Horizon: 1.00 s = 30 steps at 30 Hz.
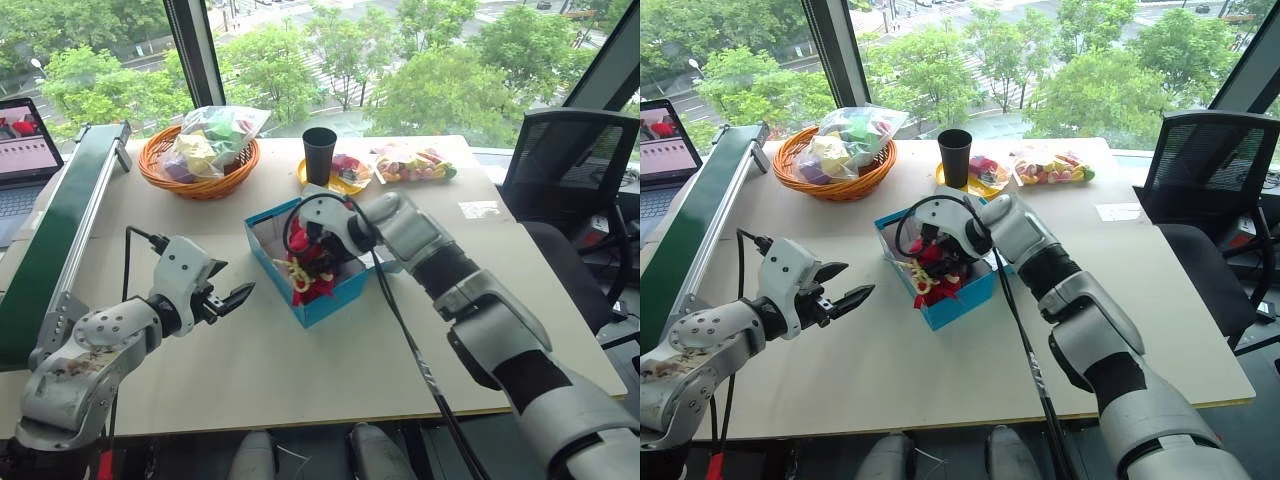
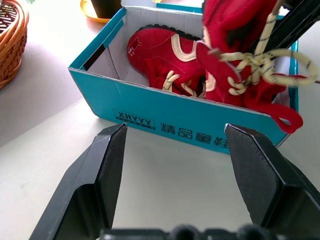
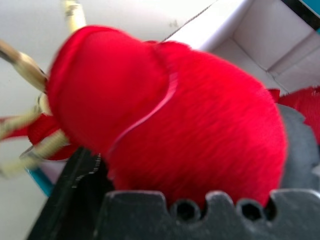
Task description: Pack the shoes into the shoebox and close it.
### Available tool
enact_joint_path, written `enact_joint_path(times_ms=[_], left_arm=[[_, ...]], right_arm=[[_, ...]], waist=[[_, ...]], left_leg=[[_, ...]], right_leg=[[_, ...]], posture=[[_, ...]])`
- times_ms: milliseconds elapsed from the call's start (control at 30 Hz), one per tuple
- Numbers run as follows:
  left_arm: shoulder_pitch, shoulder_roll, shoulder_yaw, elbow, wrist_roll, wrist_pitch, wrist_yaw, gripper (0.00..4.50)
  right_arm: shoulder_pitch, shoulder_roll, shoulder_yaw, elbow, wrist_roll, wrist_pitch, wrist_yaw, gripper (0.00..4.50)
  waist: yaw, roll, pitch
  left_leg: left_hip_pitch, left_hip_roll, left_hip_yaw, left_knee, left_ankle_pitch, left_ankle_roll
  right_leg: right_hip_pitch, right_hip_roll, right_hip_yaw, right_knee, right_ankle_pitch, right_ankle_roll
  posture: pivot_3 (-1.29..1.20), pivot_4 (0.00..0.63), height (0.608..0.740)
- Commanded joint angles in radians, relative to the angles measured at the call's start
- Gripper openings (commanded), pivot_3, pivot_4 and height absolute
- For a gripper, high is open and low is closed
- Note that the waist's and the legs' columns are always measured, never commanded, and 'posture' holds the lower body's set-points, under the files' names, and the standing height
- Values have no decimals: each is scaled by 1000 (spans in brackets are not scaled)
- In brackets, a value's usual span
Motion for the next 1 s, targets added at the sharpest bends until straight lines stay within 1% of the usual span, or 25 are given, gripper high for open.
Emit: enact_joint_path(times_ms=[33, 167, 267, 300, 367, 433, 500, 600, 667, 767, 867, 1000], left_arm=[[-4, -2, 26, -46, -4, 7, 14, 3334], [-7, -5, 22, -46, -4, 11, 16, 3334], [-18, -8, 14, -39, -5, 9, 13, 3334], [-22, -9, 10, -36, -4, 8, 13, 3334], [-30, -7, 5, -26, 0, 4, 10, 3334], [-36, -7, 2, -20, 2, 3, 8, 3334], [-41, -6, 1, -14, 2, 1, 5, 3334], [-51, -4, -11, 0, 9, -8, -4, 3334], [-57, -4, -16, 5, 10, -11, -8, 3334], [-54, -2, -16, 5, 13, -14, -16, 3334], [-52, -4, -15, 7, 14, -16, -19, 3334], [-56, 0, -19, 11, 17, -19, -26, 3334]], right_arm=[[-71, 50, -75, 121, -20, -78, -91, 4447], [-145, 102, -173, 234, -3, -138, -214, 4447], [-181, 115, -245, 282, 5, -197, -312, 4447], [-192, 112, -270, 289, 13, -208, -323, 4447], [-216, 98, -328, 285, 48, -178, -314, 4447], [-226, 83, -358, 273, 62, -138, -289, 4447], [-218, 71, -347, 260, 45, -119, -260, 4447], [-162, 43, -304, 213, 5, -93, -203, 4447], [-134, 26, -299, 161, 3, -70, -174, 4447], [-127, 12, -348, 64, 68, 86, -125, 4447], [-101, 8, -378, -51, 114, 160, -103, 4447], [-55, 19, -401, -133, 132, 152, -140, 4447]], waist=[[0, 0, 0], [1, 0, 0], [1, 0, 1], [2, 0, 1], [2, 0, 1], [2, 0, 2], [2, 0, 2], [1, 0, 2], [1, 0, 2], [2, 0, 2], [-1, 1, 3], [1, 0, 3]], left_leg=[[0, 0, 0, 0, 0, 0], [0, 0, 0, 0, 0, 0], [-1, 0, 0, -1, 0, 0], [-1, 0, 0, -1, 0, 0], [-1, 0, 0, -1, 0, 0], [-2, 0, 0, -1, 0, 0], [-1, 0, 0, -1, 0, 0], [-1, 0, 0, -1, 0, 0], [0, 0, 0, -1, 0, 0], [-2, 0, 0, -1, 0, 0], [-4, 0, 0, -1, 0, 0], [-3, 0, 0, -1, 0, 0]], right_leg=[[0, 0, 0, 0, 0, 0], [0, 0, 0, 0, 0, 0], [-1, 0, 0, 0, 0, 0], [-1, 0, 0, -1, 0, 0], [-1, 0, 0, -1, 0, 0], [-1, 0, 0, -1, 0, 0], [-1, 0, 0, -1, 0, 0], [0, 0, 0, -1, 0, 0], [0, 0, 0, -1, 0, 0], [-1, 0, 0, -1, 0, 0], [-3, 0, 0, 0, 0, 0], [-4, 0, 0, 1, 0, 0]], posture=[[0, 150, 734], [0, 150, 734], [0, 150, 734], [0, 150, 734], [0, 150, 734], [0, 150, 734], [0, 150, 734], [0, 150, 734], [0, 150, 734], [0, 150, 734], [0, 150, 734], [0, 150, 734]])
